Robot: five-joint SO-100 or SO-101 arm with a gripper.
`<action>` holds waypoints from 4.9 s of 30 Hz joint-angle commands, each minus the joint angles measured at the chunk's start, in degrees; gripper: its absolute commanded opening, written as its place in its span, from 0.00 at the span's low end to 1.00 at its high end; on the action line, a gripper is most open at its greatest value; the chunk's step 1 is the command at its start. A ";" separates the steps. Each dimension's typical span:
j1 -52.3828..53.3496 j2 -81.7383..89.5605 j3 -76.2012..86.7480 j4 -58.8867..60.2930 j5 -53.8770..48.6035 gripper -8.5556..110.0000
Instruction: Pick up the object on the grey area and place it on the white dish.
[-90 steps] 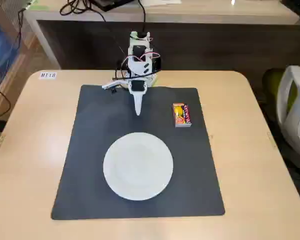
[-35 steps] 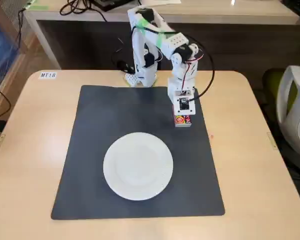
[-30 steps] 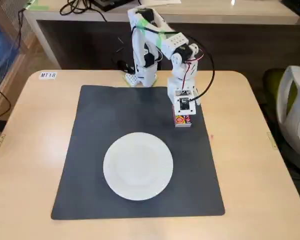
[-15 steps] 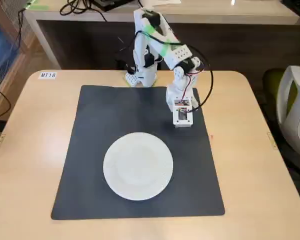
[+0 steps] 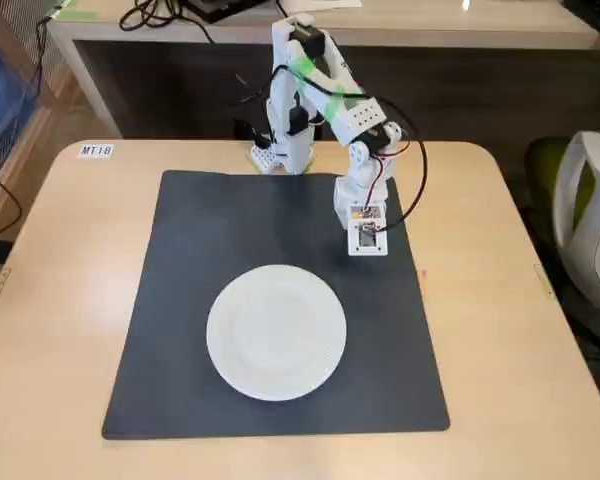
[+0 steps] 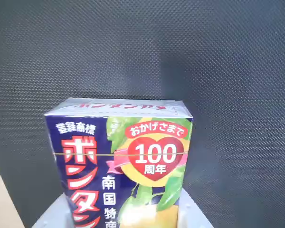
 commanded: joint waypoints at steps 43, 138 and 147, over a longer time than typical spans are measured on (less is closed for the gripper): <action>39.11 -38.50 -75.41 22.68 18.02 0.23; 39.02 99.76 66.45 -8.17 48.43 0.07; 39.02 99.76 66.45 -8.17 48.43 0.07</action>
